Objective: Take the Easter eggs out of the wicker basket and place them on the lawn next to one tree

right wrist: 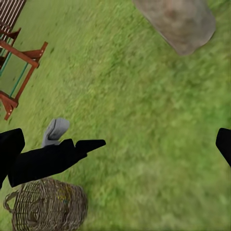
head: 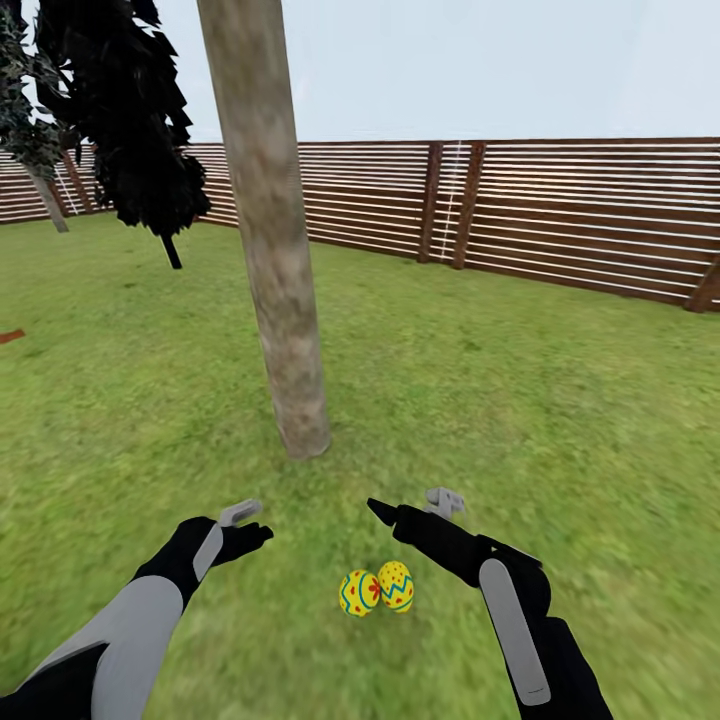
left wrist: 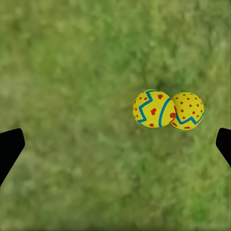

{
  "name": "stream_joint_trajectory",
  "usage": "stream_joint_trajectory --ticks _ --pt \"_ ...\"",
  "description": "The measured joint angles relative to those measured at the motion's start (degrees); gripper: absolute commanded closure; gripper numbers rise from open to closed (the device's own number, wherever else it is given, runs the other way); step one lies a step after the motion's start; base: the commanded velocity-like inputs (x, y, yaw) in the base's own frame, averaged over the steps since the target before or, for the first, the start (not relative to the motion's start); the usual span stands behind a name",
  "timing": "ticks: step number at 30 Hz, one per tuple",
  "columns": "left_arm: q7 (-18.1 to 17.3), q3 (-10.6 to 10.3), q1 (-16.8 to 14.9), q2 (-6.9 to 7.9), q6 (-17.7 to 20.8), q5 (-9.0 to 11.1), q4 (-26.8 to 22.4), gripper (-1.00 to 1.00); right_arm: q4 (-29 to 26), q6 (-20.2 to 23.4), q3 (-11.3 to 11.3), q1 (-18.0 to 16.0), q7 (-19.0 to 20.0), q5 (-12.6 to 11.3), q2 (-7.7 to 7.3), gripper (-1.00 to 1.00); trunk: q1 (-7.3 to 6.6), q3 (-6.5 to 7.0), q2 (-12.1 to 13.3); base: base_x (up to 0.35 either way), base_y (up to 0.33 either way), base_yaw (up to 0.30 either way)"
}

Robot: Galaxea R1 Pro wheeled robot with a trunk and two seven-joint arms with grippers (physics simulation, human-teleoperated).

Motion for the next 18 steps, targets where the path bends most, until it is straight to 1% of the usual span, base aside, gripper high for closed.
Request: stream_joint_trajectory --ticks 6,15,18 --pt "-0.1 0.1 0.0 0.03 0.0 0.0 0.0 -1.00 0.0 0.0 0.0 0.0 0.0 0.0 0.05 -1.00 0.00 0.44 0.0 0.000 0.000 0.078" --pt "-0.2 0.1 0.0 0.04 -0.1 0.0 0.0 -1.00 0.0 0.0 0.0 0.0 0.0 0.0 0.13 -1.00 0.00 0.50 0.0 0.000 0.000 0.012" --pt "-0.2 0.2 0.0 0.07 -0.1 0.0 0.0 -1.00 0.0 0.0 0.0 0.0 0.0 0.0 0.12 -1.00 0.00 0.50 0.0 0.000 0.000 0.114"
